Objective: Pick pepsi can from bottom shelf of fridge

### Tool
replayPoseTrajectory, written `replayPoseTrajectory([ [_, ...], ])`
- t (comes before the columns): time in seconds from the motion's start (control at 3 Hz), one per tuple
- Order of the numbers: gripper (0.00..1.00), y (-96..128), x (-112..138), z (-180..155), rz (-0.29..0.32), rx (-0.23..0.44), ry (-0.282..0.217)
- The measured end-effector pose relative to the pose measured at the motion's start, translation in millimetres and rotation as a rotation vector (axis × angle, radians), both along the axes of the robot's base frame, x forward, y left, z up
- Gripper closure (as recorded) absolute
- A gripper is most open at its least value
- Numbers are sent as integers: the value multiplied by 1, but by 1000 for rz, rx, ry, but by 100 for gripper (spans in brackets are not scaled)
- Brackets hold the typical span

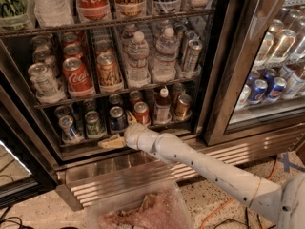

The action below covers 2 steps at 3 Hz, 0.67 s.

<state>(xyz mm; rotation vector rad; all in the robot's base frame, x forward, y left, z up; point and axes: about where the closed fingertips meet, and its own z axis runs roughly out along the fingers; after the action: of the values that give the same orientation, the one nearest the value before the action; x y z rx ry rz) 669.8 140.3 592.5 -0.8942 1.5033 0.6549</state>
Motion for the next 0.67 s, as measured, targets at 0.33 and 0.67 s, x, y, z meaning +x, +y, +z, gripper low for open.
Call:
replayPoseTrajectory([
  [0.33,0,3,3,1,-3,15,-10],
  [0.67,18,4,4,1,-3,17,-12],
])
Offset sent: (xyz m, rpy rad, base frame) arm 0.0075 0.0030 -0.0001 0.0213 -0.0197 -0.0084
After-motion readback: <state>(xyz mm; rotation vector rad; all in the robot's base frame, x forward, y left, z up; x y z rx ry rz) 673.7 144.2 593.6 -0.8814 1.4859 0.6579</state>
